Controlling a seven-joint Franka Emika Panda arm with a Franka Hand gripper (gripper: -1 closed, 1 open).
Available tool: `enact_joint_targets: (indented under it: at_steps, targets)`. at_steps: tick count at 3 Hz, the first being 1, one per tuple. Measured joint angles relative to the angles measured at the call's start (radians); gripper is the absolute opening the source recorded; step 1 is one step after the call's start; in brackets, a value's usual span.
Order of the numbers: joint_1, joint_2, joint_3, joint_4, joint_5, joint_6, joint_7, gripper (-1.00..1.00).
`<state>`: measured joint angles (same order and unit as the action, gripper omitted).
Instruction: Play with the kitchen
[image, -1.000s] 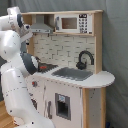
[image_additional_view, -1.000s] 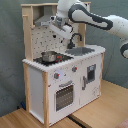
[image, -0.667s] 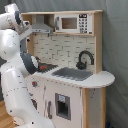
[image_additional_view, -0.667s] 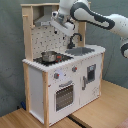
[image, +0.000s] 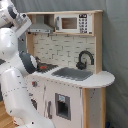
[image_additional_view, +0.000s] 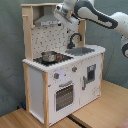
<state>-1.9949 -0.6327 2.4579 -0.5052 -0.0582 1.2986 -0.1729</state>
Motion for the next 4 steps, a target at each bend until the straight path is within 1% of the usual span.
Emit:
enact_joint_targets:
  at_steps: [2, 3, 4]
  targets:
    - [0.036, 0.001, 0.000, 0.033, -0.184, -0.016, -0.080, 1.00]
    - [0.059, 0.001, 0.000, 0.039, -0.285, -0.012, -0.120, 1.00]
    - [0.083, 0.000, 0.000, 0.040, -0.385, 0.005, -0.158, 1.00]
